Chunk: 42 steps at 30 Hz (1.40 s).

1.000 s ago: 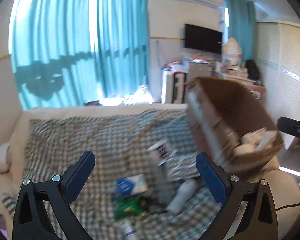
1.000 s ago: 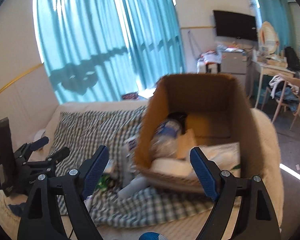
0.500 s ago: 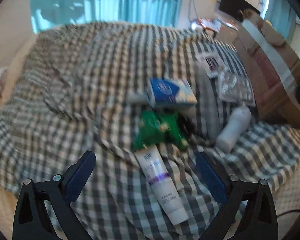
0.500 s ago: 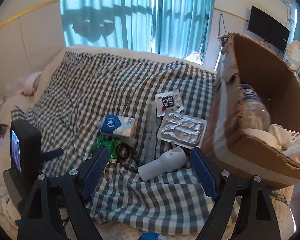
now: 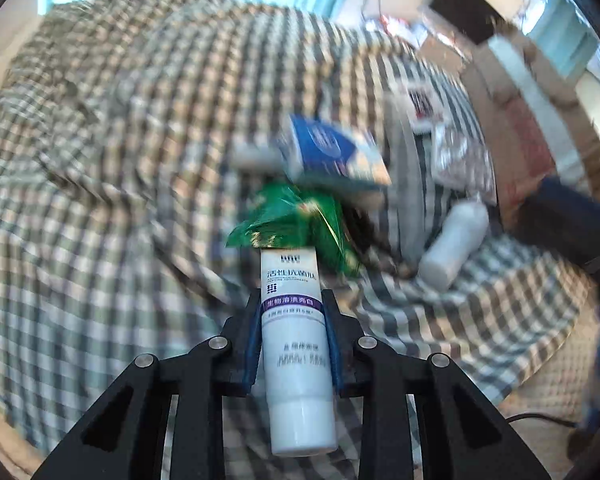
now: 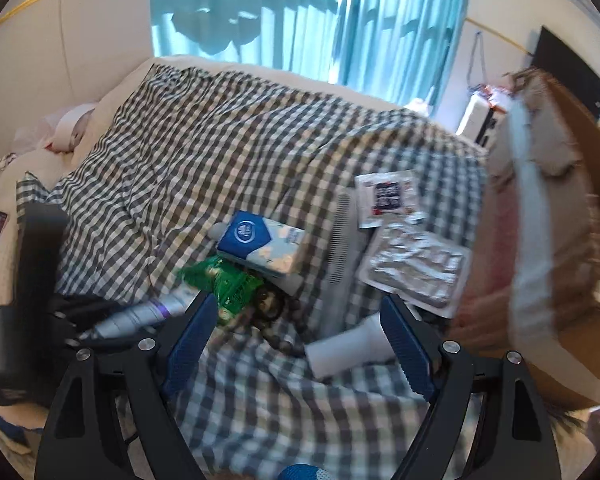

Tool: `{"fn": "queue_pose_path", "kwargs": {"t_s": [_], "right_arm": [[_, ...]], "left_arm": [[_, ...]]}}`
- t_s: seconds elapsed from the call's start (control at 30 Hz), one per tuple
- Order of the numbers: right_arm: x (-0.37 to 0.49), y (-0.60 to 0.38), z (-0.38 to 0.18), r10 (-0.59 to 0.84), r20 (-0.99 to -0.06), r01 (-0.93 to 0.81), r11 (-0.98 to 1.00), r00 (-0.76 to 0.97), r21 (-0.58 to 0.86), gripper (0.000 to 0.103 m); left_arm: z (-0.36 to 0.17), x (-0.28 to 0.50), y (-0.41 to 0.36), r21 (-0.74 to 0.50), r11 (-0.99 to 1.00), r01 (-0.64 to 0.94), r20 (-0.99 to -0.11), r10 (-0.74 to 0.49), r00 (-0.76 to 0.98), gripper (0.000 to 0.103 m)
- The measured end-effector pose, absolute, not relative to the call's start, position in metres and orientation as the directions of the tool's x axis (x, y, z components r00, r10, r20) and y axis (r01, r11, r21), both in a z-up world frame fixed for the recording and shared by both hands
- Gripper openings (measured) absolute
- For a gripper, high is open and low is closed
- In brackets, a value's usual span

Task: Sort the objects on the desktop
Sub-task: 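Grasp the blue Vinda tissue pack with the right gripper while the left holds the tube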

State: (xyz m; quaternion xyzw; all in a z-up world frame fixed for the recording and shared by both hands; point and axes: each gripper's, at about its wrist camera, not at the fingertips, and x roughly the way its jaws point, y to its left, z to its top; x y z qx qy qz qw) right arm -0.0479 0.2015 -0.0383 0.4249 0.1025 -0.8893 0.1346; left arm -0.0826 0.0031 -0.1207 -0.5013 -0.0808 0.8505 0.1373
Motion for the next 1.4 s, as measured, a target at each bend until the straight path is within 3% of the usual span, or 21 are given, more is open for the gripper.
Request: {"fn": "queue_pose_path", "kwargs": {"t_s": [0.13,0.3,0.63,0.7,0.73,0.9,1.23,1.4], "right_arm": [[-0.073,0.191,-0.058,-0.212,-0.794,0.340,-0.940,-0.570,0.007,0.083],[-0.104,0.171,-0.086,-0.203,-0.814,0.319,-0.947,-0.544,0.023,0.091],[-0.139,0.151,-0.118,-0.148,-0.841,0.265,-0.964,-0.521,0.005,0.092],[-0.139,0.154,-0.119,-0.154,-0.836,0.262,-0.965,-0.527,0.013,0.077],[-0.139,0.157,-0.119,-0.169,-0.834,0.261,-0.965,-0.526,0.031,0.077],[-0.126,0.171,-0.104,-0.167,-0.816,0.242,-0.970,-0.553,0.035,0.076],[-0.071,0.185,-0.026,-0.186,-0.764,0.288,-0.958,-0.618,0.000,0.076],[-0.026,0.212,0.025,-0.203,-0.706,0.315,-0.949,-0.678,-0.030,0.076]], "left_arm": [[-0.106,-0.086,-0.024,-0.265,-0.959,-0.099,-0.802,0.276,-0.530,0.027],[-0.121,-0.093,-0.040,-0.222,-0.974,-0.048,-0.815,0.212,-0.540,0.023],[-0.162,-0.109,-0.056,-0.279,-0.960,-0.018,-0.824,0.249,-0.509,0.025],[-0.168,-0.110,-0.057,-0.272,-0.962,-0.023,-0.828,0.247,-0.503,0.025],[-0.170,-0.109,-0.056,-0.279,-0.960,-0.024,-0.825,0.253,-0.506,0.025],[-0.163,-0.102,-0.071,-0.338,-0.941,-0.018,-0.787,0.293,-0.543,0.016],[-0.105,-0.068,-0.067,-0.366,-0.921,-0.135,-0.667,0.360,-0.652,0.016],[-0.050,-0.056,-0.037,-0.348,-0.914,-0.208,-0.606,0.389,-0.694,0.016]]}}
